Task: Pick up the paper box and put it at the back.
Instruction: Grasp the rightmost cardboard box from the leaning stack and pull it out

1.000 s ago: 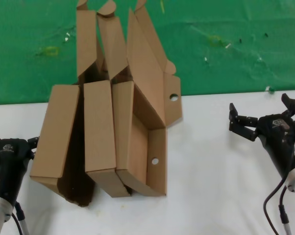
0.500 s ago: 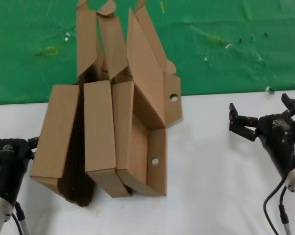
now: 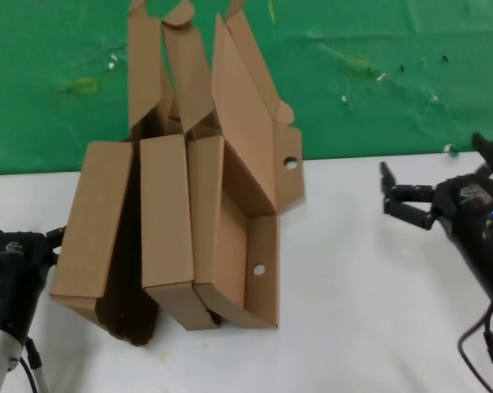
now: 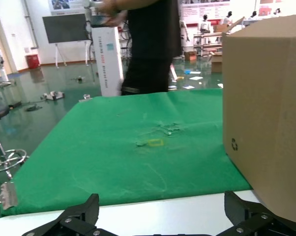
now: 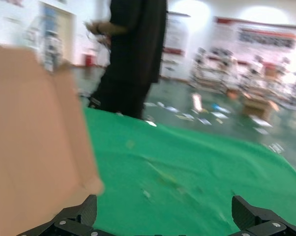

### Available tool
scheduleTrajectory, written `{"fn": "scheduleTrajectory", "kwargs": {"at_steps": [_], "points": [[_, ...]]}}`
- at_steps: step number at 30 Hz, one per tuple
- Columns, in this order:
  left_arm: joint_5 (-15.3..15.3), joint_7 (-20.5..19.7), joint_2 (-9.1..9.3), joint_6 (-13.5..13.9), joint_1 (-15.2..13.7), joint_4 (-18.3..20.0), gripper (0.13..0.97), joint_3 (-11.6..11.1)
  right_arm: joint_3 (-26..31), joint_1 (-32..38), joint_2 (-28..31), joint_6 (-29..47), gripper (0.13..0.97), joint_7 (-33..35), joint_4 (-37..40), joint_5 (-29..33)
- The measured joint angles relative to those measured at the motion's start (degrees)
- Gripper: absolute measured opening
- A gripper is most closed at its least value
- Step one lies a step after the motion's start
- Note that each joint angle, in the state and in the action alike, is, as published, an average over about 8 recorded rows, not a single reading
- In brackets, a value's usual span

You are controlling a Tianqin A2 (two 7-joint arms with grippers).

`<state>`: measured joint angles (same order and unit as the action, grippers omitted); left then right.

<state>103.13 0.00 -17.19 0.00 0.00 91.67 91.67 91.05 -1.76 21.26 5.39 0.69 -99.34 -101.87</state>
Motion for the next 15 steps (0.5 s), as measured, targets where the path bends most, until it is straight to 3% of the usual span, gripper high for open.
{"fn": "scheduleTrajectory", "kwargs": {"at_steps": [7, 15], "points": [[0.00, 0.00, 0.00, 0.00, 0.00, 0.00, 0.880, 0.00, -5.92, -5.42, 2.94, 16.93, 0.966, 15.81, -5.75, -10.07], [0.00, 0.00, 0.00, 0.00, 0.00, 0.00, 0.732, 0.00, -11.76, -12.38, 8.41, 37.82, 0.966, 32.18, -7.25, -21.93]]}}
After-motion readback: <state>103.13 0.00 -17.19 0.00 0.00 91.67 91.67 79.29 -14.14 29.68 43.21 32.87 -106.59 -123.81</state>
